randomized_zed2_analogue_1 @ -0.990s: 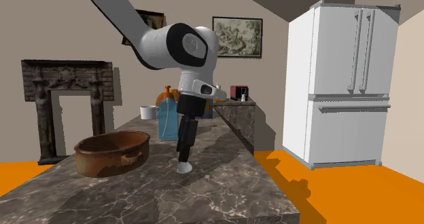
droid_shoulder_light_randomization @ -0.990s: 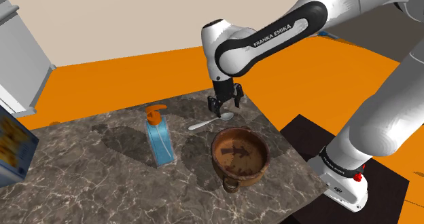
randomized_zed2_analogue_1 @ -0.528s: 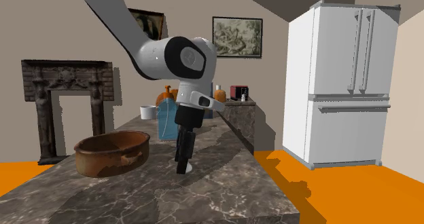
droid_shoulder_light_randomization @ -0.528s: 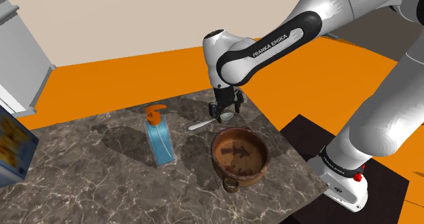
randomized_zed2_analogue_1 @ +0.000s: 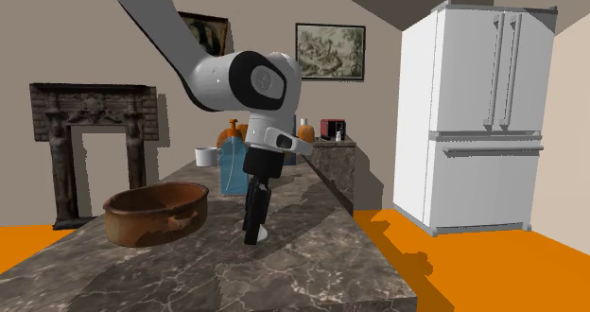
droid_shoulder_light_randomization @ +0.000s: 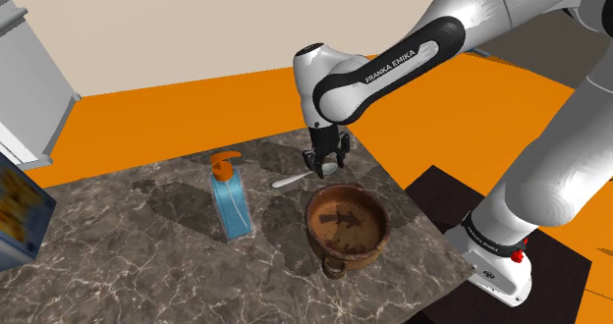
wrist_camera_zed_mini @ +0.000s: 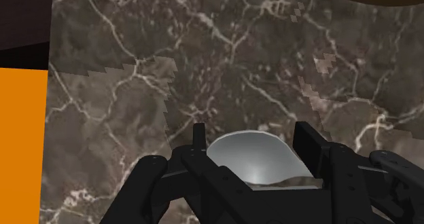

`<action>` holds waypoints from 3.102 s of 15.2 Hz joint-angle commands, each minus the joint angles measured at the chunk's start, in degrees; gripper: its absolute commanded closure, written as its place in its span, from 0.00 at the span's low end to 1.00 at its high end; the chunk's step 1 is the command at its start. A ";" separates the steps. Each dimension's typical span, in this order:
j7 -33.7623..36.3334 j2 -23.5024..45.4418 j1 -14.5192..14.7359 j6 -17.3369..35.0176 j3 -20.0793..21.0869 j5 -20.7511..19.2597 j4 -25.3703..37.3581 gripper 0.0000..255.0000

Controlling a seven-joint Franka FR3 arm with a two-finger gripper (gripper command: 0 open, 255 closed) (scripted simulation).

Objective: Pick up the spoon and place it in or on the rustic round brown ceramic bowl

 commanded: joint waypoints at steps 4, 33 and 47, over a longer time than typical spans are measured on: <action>0.00 0.01 0.00 0.00 0.00 0.00 -0.01 1.00; -2.31 -9.52 -0.40 -20.11 -0.91 3.13 11.25 1.00; 2.49 -29.63 6.47 -24.99 2.33 13.81 -2.26 1.00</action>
